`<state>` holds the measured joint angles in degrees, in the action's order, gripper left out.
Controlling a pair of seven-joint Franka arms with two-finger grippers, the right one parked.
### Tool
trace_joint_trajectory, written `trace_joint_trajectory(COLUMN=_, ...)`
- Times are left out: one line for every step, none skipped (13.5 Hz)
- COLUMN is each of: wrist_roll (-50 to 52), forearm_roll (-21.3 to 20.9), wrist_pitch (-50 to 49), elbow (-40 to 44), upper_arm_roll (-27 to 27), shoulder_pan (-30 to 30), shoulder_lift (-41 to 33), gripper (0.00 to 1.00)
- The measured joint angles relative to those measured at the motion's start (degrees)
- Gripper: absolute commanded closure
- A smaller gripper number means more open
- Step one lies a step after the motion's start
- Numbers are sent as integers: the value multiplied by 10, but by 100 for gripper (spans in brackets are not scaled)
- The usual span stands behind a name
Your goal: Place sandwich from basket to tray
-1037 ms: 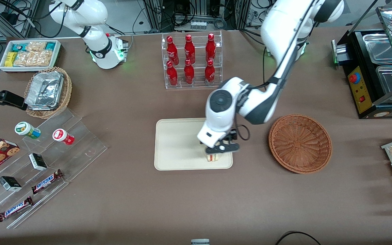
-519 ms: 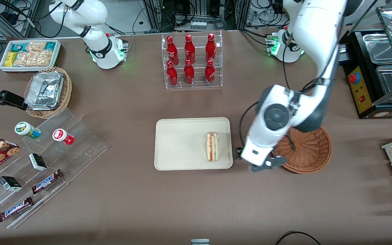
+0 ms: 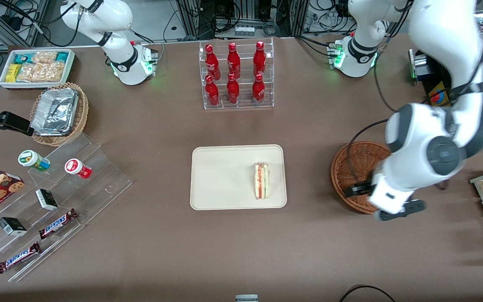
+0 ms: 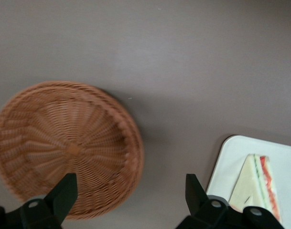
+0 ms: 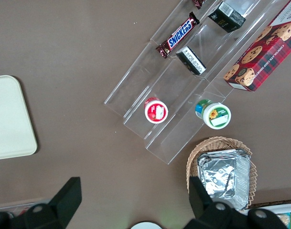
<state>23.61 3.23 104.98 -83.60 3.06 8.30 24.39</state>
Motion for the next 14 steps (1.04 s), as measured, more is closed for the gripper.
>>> trace_joint_trajectory(wrist_roll=-16, forearm_roll=1, wrist_pitch=-20, elbow=0, upper_arm_roll=0, shoulder_pan=-11, shoulder_lift=-14, gripper=0)
trace_joint_trajectory(wrist_roll=-29, forearm_roll=1, wrist_pitch=-42, elbow=0, upper_arm_roll=0, shoulder_pan=-17, shoulder_lift=-28, gripper=0)
trace_joint_trajectory(wrist_roll=-42, forearm_roll=1, wrist_pitch=-66, elbow=0, upper_arm_roll=-1, shoulder_pan=-19, shoulder_lift=-41, gripper=0)
trace_joint_trajectory(wrist_roll=-55, forearm_roll=0, wrist_pitch=-94, elbow=-1, upper_arm_roll=-2, shoulder_pan=-20, shoulder_lift=-57, gripper=0)
trace_joint_trajectory(wrist_roll=-71, forearm_roll=-3, wrist_pitch=-122, elbow=-1, upper_arm_roll=-3, shoulder_pan=-25, shoulder_lift=-73, gripper=0)
trace_joint_trajectory(wrist_roll=-92, forearm_roll=-6, wrist_pitch=-146, elbow=-2, upper_arm_roll=-4, shoulder_pan=-32, shoulder_lift=-91, gripper=0)
trace_joint_trajectory(wrist_roll=-112, forearm_roll=-8, wrist_pitch=-167, elbow=-4, upper_arm_roll=-5, shoulder_pan=-40, shoulder_lift=-110, gripper=0)
trace_joint_trajectory(wrist_roll=-124, forearm_roll=-12, wrist_pitch=-185, elbow=-7, upper_arm_roll=-5, shoulder_pan=-49, shoulder_lift=-130, gripper=0)
trace_joint_trajectory(wrist_roll=-131, forearm_roll=-16, wrist_pitch=-201, elbow=-11, upper_arm_roll=-5, shoulder_pan=-57, shoulder_lift=-149, gripper=0)
trace_joint_trajectory(wrist_roll=-135, forearm_roll=-18, wrist_pitch=-216, elbow=-15, upper_arm_roll=-6, shoulder_pan=-65, shoulder_lift=-167, gripper=0)
trace_joint_trajectory(wrist_roll=-138, forearm_roll=-19, wrist_pitch=-228, elbow=-17, upper_arm_roll=-6, shoulder_pan=-73, shoulder_lift=-183, gripper=0)
trace_joint_trajectory(wrist_roll=-146, forearm_roll=-20, wrist_pitch=-243, elbow=-18, upper_arm_roll=-6, shoulder_pan=-79, shoulder_lift=-198, gripper=0)
trace_joint_trajectory(wrist_roll=-163, forearm_roll=-20, wrist_pitch=-258, elbow=-20, upper_arm_roll=-6, shoulder_pan=-85, shoulder_lift=-210, gripper=0)
trace_joint_trajectory(wrist_roll=-179, forearm_roll=-21, wrist_pitch=-266, elbow=-23, upper_arm_roll=-6, shoulder_pan=-91, shoulder_lift=-221, gripper=0)
